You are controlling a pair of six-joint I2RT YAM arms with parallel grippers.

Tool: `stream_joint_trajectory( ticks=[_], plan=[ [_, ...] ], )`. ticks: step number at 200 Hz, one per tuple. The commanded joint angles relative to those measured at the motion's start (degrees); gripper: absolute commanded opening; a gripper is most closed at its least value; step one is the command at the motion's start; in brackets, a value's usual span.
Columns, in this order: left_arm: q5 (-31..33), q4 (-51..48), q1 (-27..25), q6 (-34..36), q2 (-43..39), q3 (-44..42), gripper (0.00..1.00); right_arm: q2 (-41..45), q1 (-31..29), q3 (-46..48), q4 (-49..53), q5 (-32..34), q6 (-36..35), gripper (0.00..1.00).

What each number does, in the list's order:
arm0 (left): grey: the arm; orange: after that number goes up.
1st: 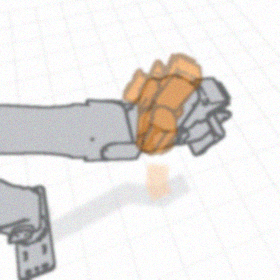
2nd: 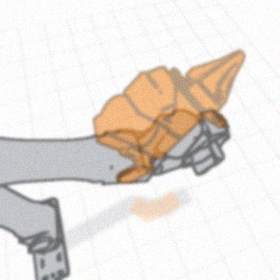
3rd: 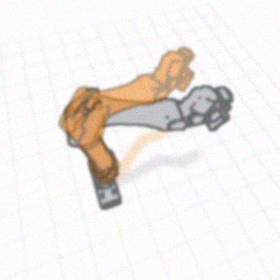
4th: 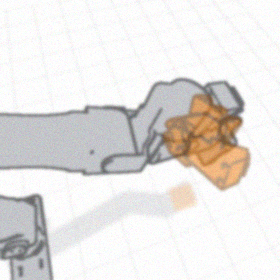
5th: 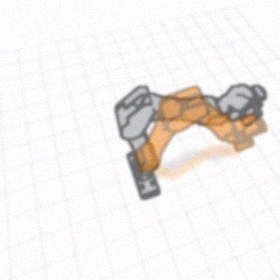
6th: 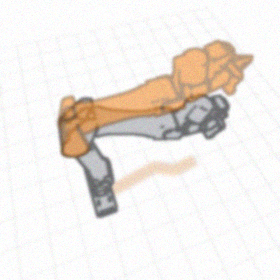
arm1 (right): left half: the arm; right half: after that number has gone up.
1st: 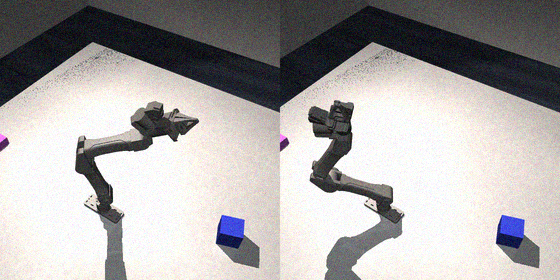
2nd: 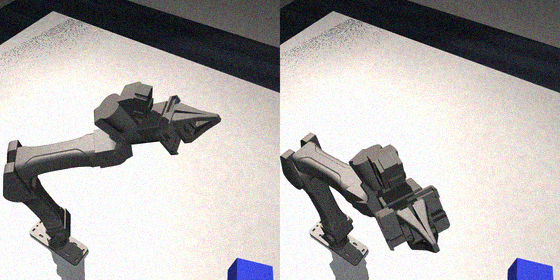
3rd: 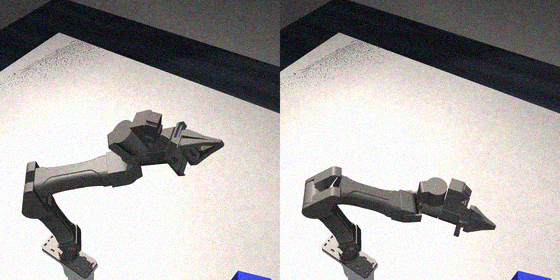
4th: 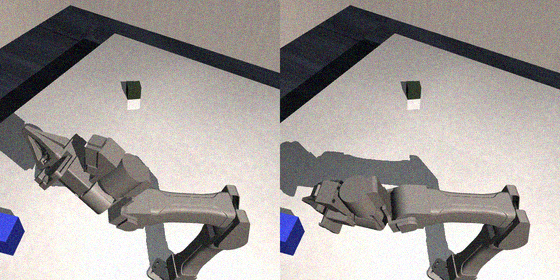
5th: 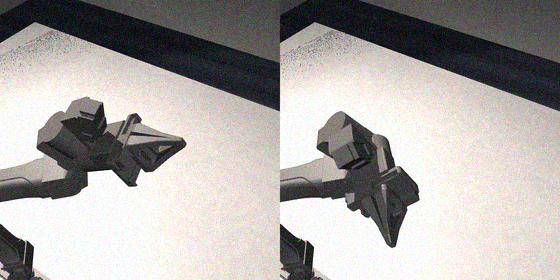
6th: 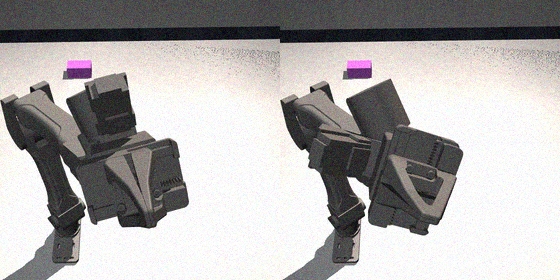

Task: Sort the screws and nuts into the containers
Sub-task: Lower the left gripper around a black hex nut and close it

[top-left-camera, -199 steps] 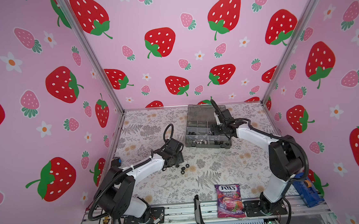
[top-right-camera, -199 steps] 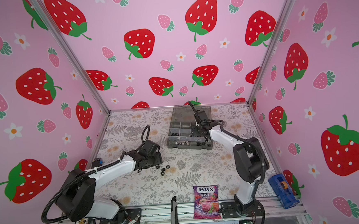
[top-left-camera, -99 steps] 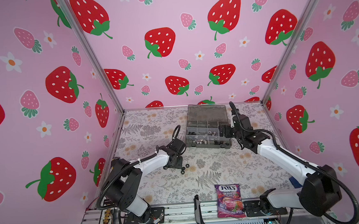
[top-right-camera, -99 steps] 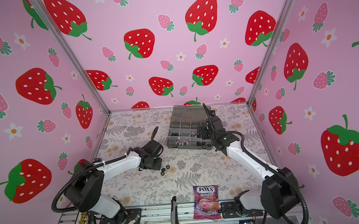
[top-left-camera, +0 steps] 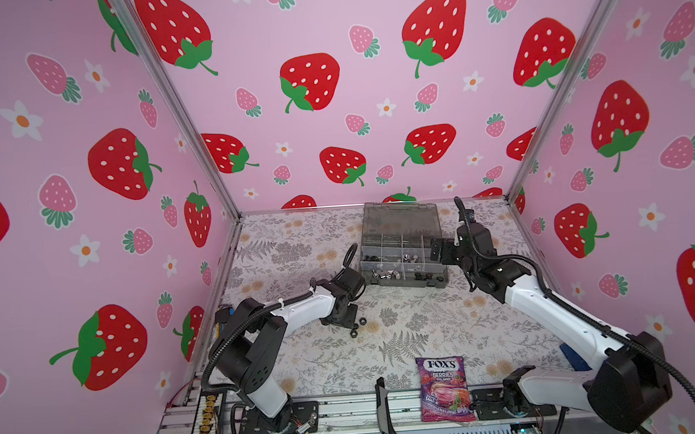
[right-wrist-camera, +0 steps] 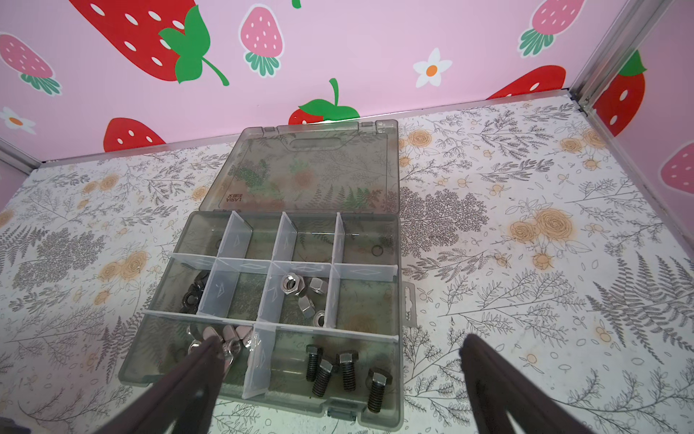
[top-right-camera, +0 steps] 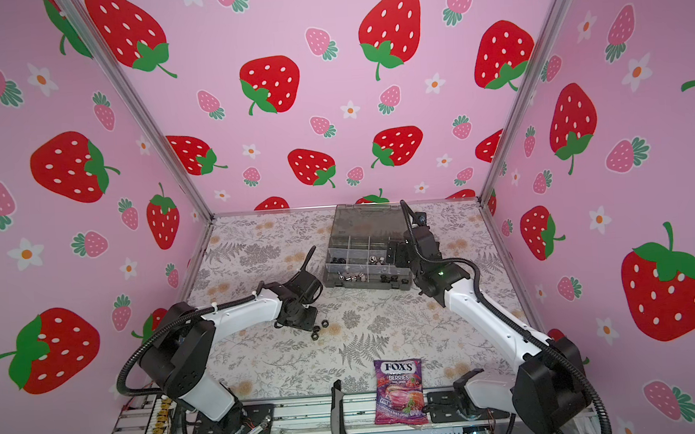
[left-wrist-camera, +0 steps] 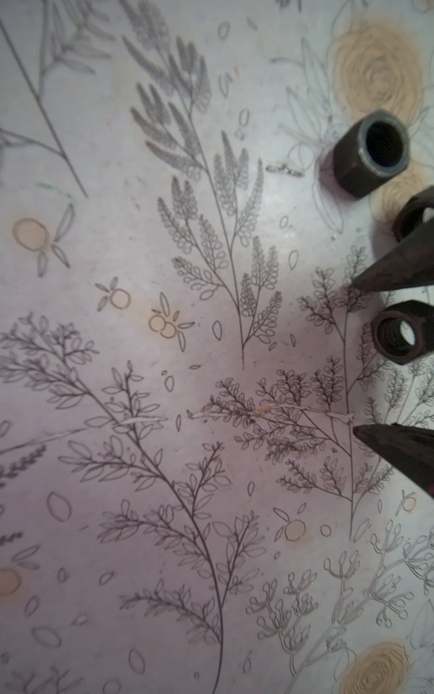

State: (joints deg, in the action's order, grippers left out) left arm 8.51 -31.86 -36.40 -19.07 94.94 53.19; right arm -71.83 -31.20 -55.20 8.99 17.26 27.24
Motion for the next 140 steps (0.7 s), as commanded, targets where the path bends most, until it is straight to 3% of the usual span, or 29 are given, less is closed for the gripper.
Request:
stream_joint_trajectory(
  ticks=[1,54,140],
  plan=[
    [0.1,-2.1,-0.4,-1.0,-1.5,0.0,0.59,-0.1,0.3,0.7,-0.6,1.3,1.2,1.00],
    [6.0,-4.5,-0.5,-4.7,-2.4,-0.9,0.60,-1.2,0.3,0.8,-1.0,0.3,1.1,1.00],
    [0.3,-0.4,-0.7,-5.5,-0.2,-1.0,0.50,-1.4,0.3,1.1,-1.3,-0.1,1.3,1.00]
  ],
)
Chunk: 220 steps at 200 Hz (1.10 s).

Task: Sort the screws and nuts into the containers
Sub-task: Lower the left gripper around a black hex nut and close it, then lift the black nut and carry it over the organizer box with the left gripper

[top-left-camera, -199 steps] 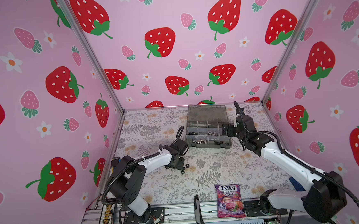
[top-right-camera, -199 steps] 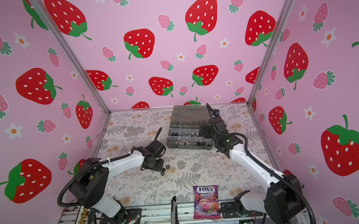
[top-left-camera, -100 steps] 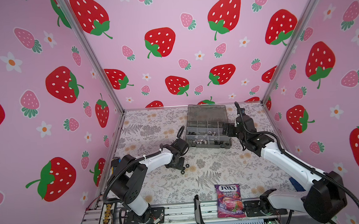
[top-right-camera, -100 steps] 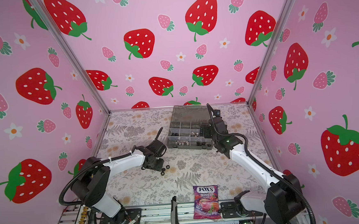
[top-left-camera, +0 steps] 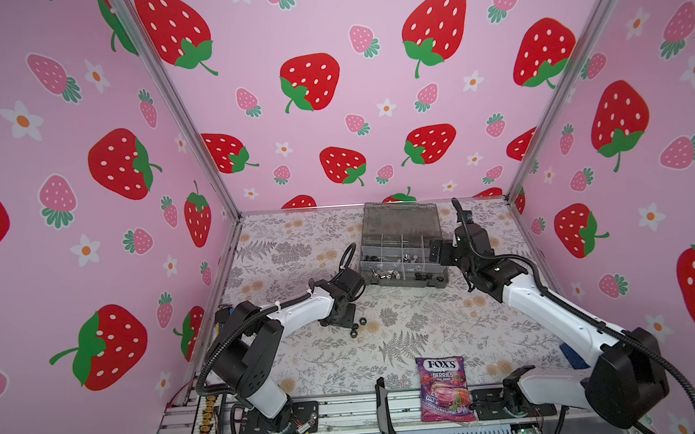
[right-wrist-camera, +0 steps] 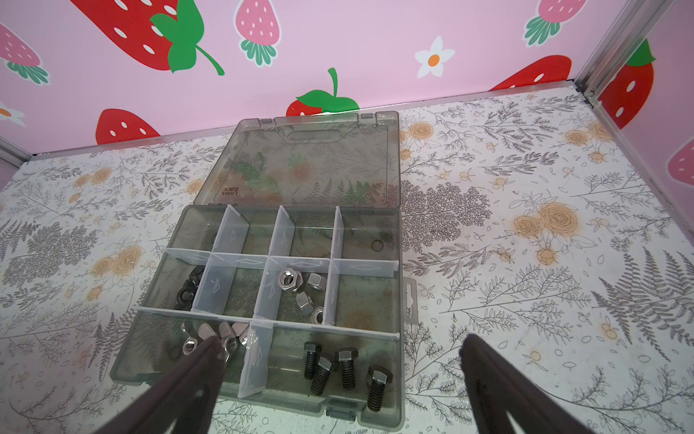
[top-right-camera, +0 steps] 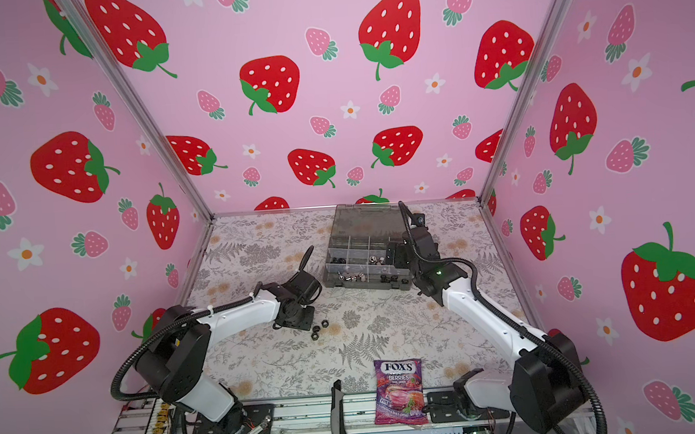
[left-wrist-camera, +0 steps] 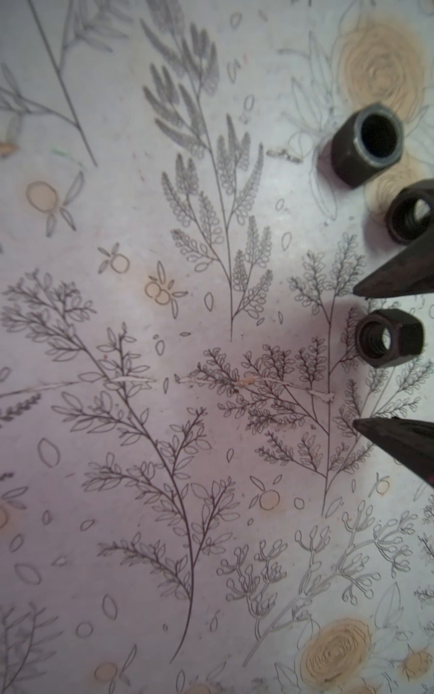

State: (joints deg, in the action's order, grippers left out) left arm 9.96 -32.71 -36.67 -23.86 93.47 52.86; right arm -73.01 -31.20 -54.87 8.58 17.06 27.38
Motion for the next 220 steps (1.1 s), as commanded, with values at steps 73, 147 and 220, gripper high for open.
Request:
stream_joint_trajectory(
  ticks=[73,147,220],
  plan=[
    [-0.8,-0.1,-0.6,-1.5,1.5,-1.9,0.43,-0.2,0.3,0.7,-1.0,0.3,1.3,1.00],
    [-0.3,0.0,-0.6,-1.5,1.1,-2.1,0.26,-0.4,0.3,0.7,-0.9,0.3,1.8,1.00],
    [1.6,-1.4,-0.6,-1.9,-2.1,-0.1,0.16,-0.1,0.3,1.0,-1.1,0.0,2.4,1.00]
  ],
)
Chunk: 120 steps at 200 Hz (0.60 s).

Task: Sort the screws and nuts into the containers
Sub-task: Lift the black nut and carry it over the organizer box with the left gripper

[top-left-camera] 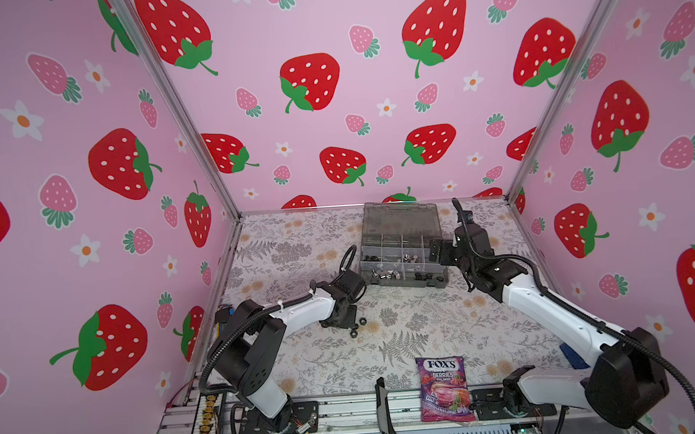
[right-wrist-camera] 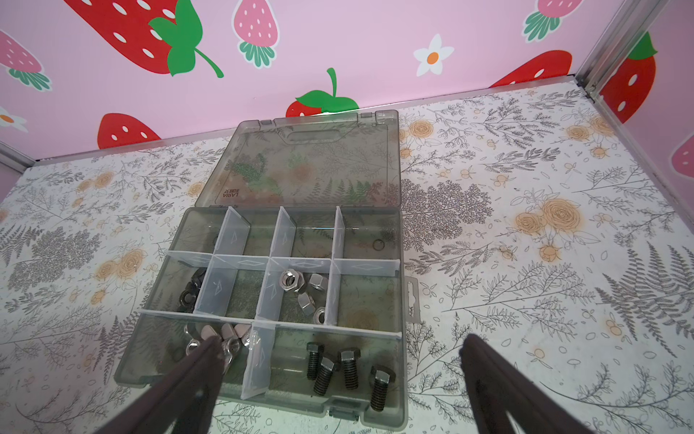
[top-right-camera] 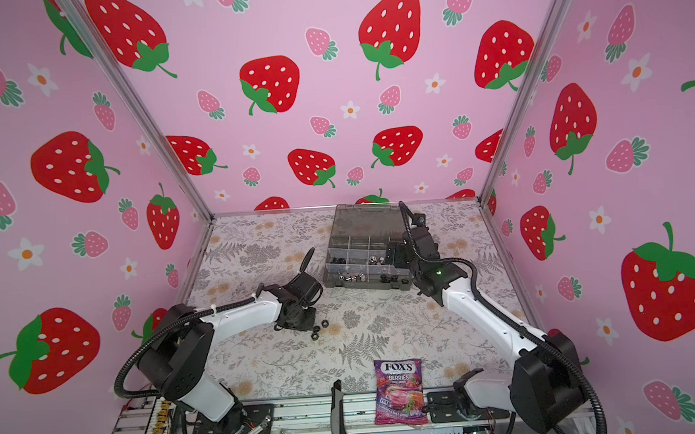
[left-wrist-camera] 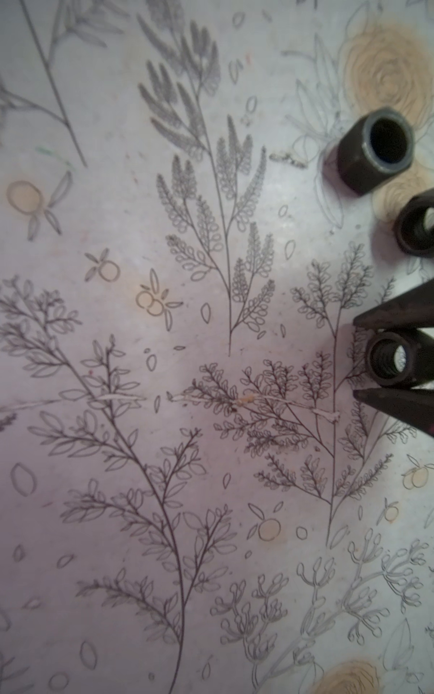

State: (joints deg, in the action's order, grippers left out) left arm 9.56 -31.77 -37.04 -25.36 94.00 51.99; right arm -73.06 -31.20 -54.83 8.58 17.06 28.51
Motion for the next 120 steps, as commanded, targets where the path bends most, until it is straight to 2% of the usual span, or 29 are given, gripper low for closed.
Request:
stream_joint_trajectory(
  ticks=[1,56,120],
  plan=[
    [2.0,-2.4,-0.2,-0.4,-2.7,0.8,0.16,0.0,0.3,1.0,-1.1,0.0,1.3,1.00],
    [2.2,-1.0,-0.2,1.5,-2.6,11.5,0.14,0.8,0.3,2.3,-1.6,-0.1,2.2,1.00],
    [-2.7,5.0,-0.7,2.5,9.2,30.4,0.14,4.2,0.3,5.6,-2.5,2.6,3.4,1.00]
  ],
)
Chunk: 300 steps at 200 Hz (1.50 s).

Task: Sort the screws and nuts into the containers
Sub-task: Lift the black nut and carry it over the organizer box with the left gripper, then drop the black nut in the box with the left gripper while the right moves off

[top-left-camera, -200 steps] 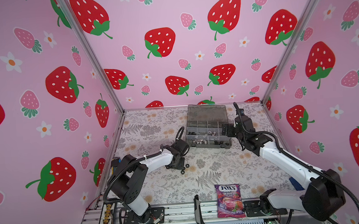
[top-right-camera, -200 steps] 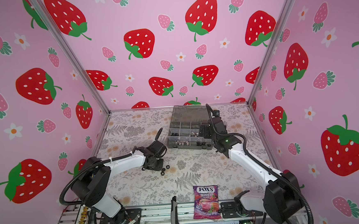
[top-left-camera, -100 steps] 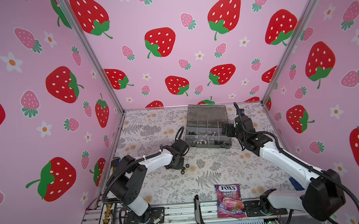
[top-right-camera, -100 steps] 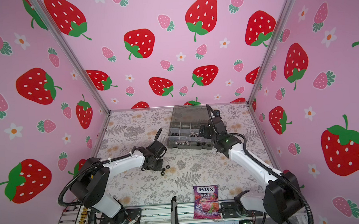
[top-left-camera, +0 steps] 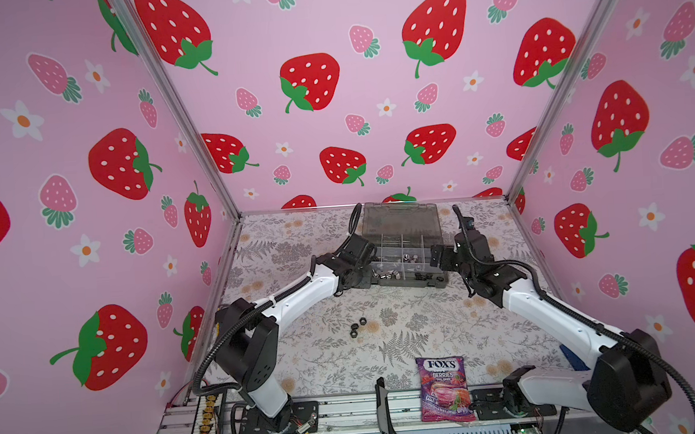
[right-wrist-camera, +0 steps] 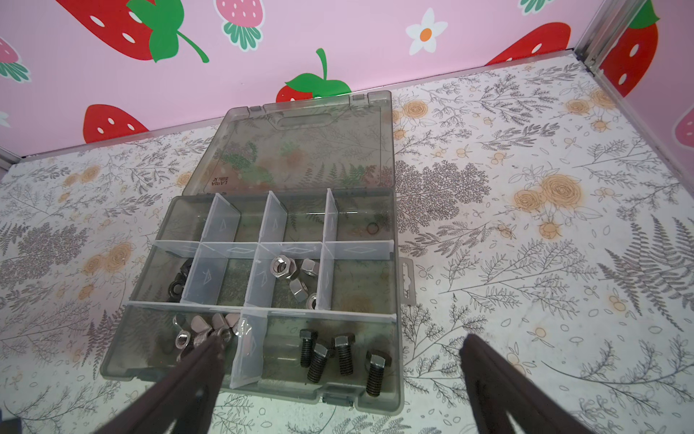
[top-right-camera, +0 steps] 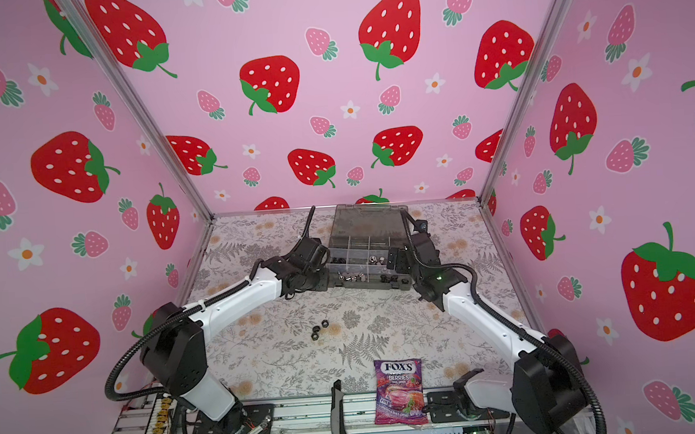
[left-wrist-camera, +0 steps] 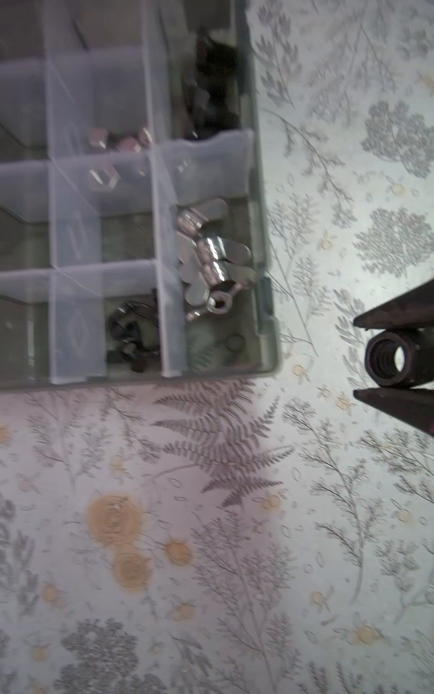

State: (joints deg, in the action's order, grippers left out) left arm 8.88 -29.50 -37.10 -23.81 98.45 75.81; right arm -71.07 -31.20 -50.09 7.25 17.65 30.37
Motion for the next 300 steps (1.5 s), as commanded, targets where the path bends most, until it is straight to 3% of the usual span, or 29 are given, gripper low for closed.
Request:
stream_joint_trajectory(
  ticks=[1,60,126,145,182,229,272,300],
  plan=[
    [-2.1,2.8,-0.6,1.0,4.9,6.9,0.14,2.3,0.3,0.9,-1.2,2.0,1.5,1.00],
    [-3.9,4.3,-1.1,0.8,19.5,23.6,0.13,3.1,0.3,2.1,-2.0,2.7,2.3,1.00],
    [-3.8,2.9,-1.2,0.5,30.4,35.7,0.14,3.7,0.3,2.7,-2.1,2.7,2.1,1.00],
    [-3.9,2.4,-1.2,0.4,31.7,37.0,0.18,3.7,0.3,2.8,-2.0,2.7,2.1,1.00],
    [-4.3,2.6,-1.3,0.3,31.0,35.7,0.36,3.7,0.3,3.0,-2.0,2.7,1.8,1.00],
    [-4.6,4.0,-1.6,-0.3,26.7,32.0,0.43,4.0,0.2,3.1,-2.1,2.3,1.4,1.00],
    [-0.7,8.4,-1.7,-3.4,13.7,18.9,0.52,3.7,-1.8,3.1,-1.1,2.4,1.3,1.00],
    [4.3,10.8,-1.6,-6.0,2.8,7.8,0.72,1.2,-6.2,1.8,0.2,2.3,1.5,0.91]
  ],
)
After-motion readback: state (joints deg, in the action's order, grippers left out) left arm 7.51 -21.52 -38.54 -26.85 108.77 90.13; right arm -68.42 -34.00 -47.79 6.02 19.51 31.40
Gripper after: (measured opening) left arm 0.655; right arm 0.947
